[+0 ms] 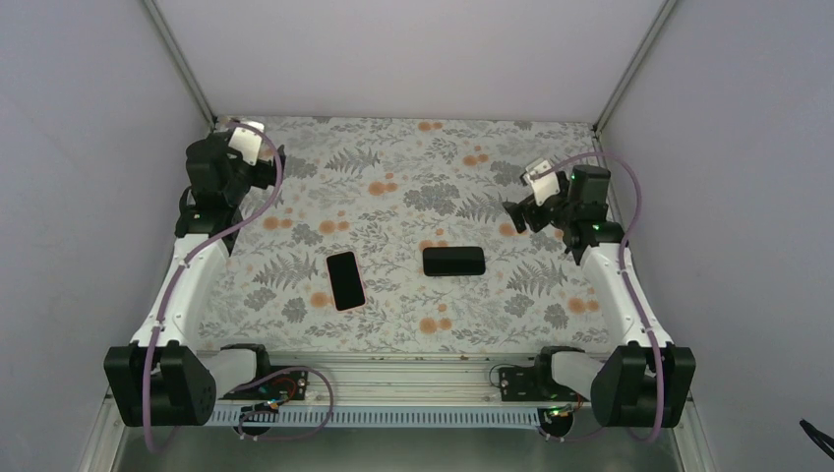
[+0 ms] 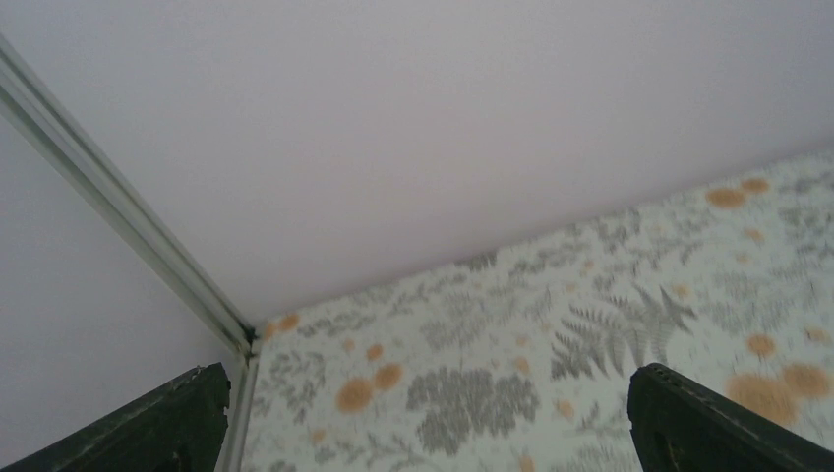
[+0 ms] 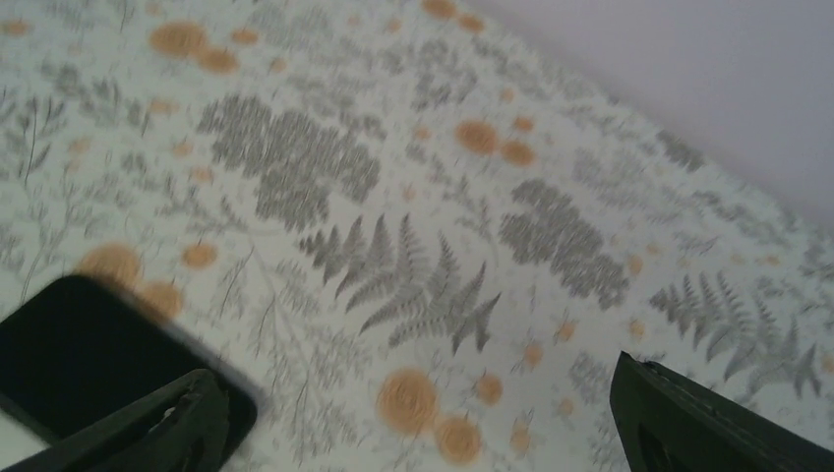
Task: Take the phone out of the phone case
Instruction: Adjust the phone at the center of the board.
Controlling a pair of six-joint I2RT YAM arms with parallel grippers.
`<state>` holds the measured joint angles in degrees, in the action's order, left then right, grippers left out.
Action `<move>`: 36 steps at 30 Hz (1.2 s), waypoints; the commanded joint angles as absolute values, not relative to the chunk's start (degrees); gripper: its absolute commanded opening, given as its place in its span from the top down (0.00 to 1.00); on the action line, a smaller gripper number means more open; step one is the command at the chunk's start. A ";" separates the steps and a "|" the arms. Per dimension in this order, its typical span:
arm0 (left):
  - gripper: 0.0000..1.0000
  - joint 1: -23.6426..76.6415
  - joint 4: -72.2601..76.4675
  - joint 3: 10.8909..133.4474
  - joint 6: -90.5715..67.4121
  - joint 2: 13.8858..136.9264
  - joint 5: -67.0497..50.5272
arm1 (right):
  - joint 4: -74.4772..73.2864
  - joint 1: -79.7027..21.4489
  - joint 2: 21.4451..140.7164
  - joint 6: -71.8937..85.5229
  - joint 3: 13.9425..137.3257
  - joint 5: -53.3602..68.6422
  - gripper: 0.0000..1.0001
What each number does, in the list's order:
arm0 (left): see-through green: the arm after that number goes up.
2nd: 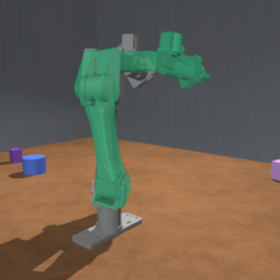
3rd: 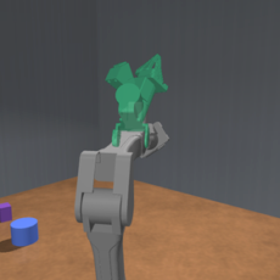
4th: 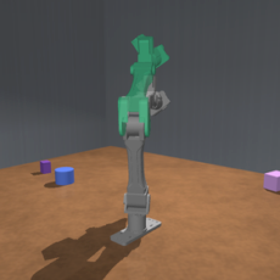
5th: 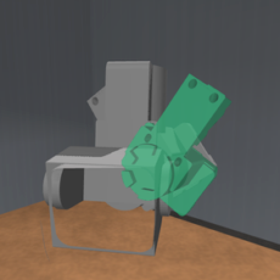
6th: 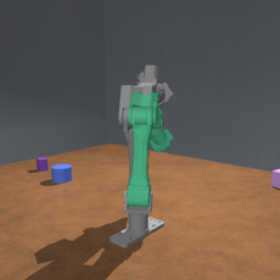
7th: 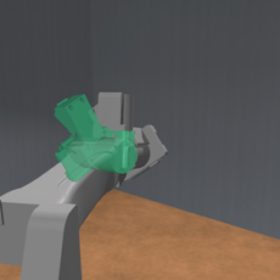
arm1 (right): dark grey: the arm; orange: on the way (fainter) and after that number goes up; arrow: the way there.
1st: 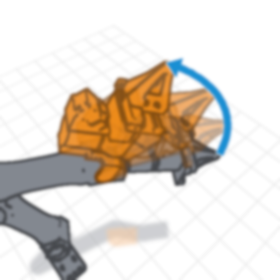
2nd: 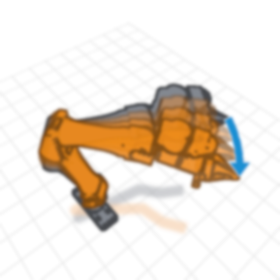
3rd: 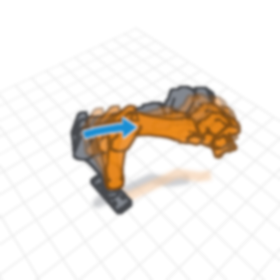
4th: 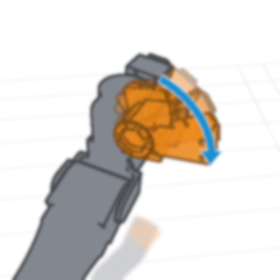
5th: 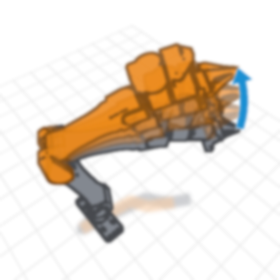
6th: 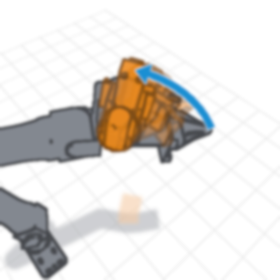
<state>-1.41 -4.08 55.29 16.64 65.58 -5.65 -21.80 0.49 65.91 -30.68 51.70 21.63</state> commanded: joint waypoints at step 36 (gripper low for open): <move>0.00 -2.02 -14.29 52.45 24.44 63.99 -11.48 | -32.13 -39.78 111.44 -32.46 65.65 -4.28 0.96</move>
